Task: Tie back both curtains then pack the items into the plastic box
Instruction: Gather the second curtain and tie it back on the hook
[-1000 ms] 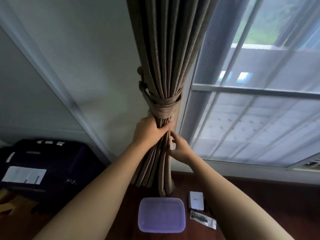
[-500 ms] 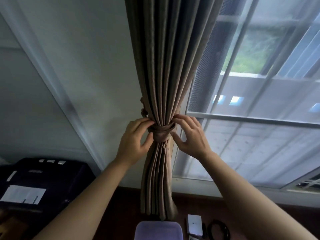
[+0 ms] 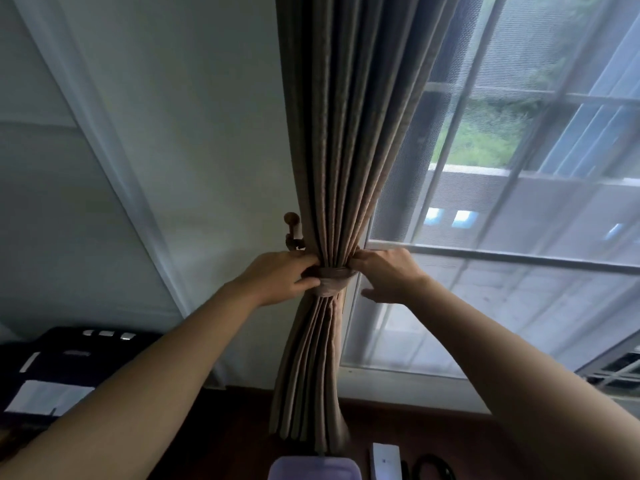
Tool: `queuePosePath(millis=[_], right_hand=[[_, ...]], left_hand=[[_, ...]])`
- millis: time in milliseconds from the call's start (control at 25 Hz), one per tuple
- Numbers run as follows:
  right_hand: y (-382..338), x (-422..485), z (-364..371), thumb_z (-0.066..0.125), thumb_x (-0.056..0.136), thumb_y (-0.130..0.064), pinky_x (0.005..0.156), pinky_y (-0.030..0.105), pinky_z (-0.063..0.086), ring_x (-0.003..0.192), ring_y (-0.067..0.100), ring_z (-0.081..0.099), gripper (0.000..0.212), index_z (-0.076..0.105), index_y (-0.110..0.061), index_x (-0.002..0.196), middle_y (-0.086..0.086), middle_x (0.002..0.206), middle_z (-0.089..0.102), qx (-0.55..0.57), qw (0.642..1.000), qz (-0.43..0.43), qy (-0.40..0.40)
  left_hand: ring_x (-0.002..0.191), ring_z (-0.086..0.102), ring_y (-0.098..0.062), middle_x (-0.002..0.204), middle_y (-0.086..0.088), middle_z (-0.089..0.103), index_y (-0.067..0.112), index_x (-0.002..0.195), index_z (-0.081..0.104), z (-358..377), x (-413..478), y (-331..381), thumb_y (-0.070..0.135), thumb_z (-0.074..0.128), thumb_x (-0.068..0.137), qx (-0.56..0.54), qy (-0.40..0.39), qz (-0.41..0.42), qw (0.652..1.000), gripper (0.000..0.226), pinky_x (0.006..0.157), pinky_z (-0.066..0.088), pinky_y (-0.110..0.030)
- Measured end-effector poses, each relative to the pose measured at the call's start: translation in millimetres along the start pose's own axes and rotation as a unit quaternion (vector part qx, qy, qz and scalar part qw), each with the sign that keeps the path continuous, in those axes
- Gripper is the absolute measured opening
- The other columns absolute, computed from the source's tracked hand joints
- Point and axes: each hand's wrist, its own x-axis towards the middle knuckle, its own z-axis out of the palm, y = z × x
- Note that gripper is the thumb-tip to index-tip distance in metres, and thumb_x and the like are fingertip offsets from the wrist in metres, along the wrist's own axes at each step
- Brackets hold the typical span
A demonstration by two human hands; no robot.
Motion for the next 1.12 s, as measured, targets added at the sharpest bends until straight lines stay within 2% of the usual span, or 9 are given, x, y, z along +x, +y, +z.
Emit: queuePosePath(millis=[280,360,440,520,640,680,760,800,1120], right_hand=[[-3.8,5.5,-4.6,0.047,0.093,-0.041,0.068,0.031,0.047,0.102,0.020,0.062,0.025,0.061,-0.034,0.113,-0.012,0.118,0.062,0.074,0.997,-0.001,-0.003],[0.4,0.9,-1.5,0.054,0.090,-0.039,0.066,0.029,0.046,0.096,0.020,0.064,0.021,0.065,-0.032,0.107,-0.010,0.114,0.064,0.096,0.993,-0.001,0.064],[8.4,-7.4,3.3,0.063,0.084,-0.029,0.064,0.027,0.047,0.084,0.018,0.065,0.017,0.068,-0.025,0.100,-0.004,0.106,0.066,0.191,0.965,0.030,0.179],[12.5,-14.1,12.8,0.062,0.084,-0.016,0.069,0.029,0.052,0.074,0.017,0.064,0.017,0.069,-0.016,0.099,0.004,0.100,0.068,0.338,0.893,0.143,0.261],[-1.3,-13.4,35.9,0.055,0.092,-0.025,0.084,0.039,0.055,0.082,0.023,0.069,0.024,0.067,-0.009,0.106,0.012,0.099,0.071,0.498,0.805,0.296,0.128],[-10.0,-12.0,41.7,0.054,0.093,-0.030,0.088,0.041,0.055,0.086,0.025,0.070,0.030,0.065,-0.008,0.110,0.014,0.102,0.069,0.583,0.744,0.318,0.070],[-21.2,-6.1,47.5,0.056,0.092,-0.032,0.089,0.039,0.054,0.087,0.025,0.067,0.034,0.061,-0.005,0.113,0.013,0.097,0.065,0.724,0.600,0.338,0.036],[-23.1,-2.0,48.5,0.057,0.092,-0.030,0.088,0.036,0.054,0.084,0.023,0.065,0.030,0.062,-0.005,0.109,0.010,0.092,0.064,0.749,0.572,0.332,0.045],[-17.7,-15.4,51.5,0.054,0.091,-0.019,0.082,0.030,0.050,0.087,0.017,0.063,0.029,0.064,-0.008,0.117,0.004,0.093,0.066,0.673,0.639,0.343,0.145]], left_hand=[[0.118,0.050,-0.022,0.127,-0.004,0.056,0.019,0.118,0.064,-12.4,2.2,-11.8,0.033,0.048,0.096,0.049,-0.067,0.035,0.996,0.031,0.094,0.044,-0.037],[0.112,0.054,-0.022,0.119,-0.004,0.062,0.017,0.112,0.068,-10.7,0.1,-13.2,0.032,0.054,0.093,0.059,-0.031,0.052,0.996,0.028,0.089,0.046,-0.035],[0.093,0.061,-0.022,0.103,-0.008,0.066,0.010,0.101,0.072,-8.2,-5.8,-16.7,0.025,0.064,0.087,-0.057,0.098,0.034,0.993,0.022,0.079,0.049,-0.031],[0.078,0.064,-0.020,0.091,-0.009,0.067,0.005,0.093,0.072,0.4,-15.5,-18.7,0.012,0.066,0.082,-0.202,0.224,-0.042,0.952,0.014,0.072,0.050,-0.026],[0.081,0.065,-0.019,0.088,-0.004,0.070,0.003,0.092,0.072,35.9,-22.7,-12.3,0.017,0.060,0.087,-0.304,0.136,-0.222,0.916,0.018,0.083,0.051,-0.026],[0.076,0.066,-0.020,0.082,-0.006,0.071,0.003,0.087,0.071,47.6,-20.2,-8.4,0.027,0.059,0.090,-0.373,0.106,-0.292,0.874,0.028,0.084,0.054,-0.030],[0.065,0.065,-0.020,0.070,-0.007,0.069,0.005,0.079,0.067,59.3,-7.7,0.7,0.042,0.061,0.087,-0.566,0.121,-0.389,0.716,0.038,0.074,0.058,-0.035],[0.061,0.064,-0.018,0.067,-0.006,0.068,0.007,0.077,0.065,60.6,-0.7,3.2,0.044,0.063,0.085,-0.614,0.139,-0.402,0.665,0.038,0.067,0.057,-0.032],[0.062,0.064,-0.020,0.069,-0.006,0.065,0.013,0.070,0.061,54.1,-8.5,5.1,0.034,0.055,0.093,-0.548,0.206,-0.420,0.693,0.032,0.074,0.057,-0.032]])
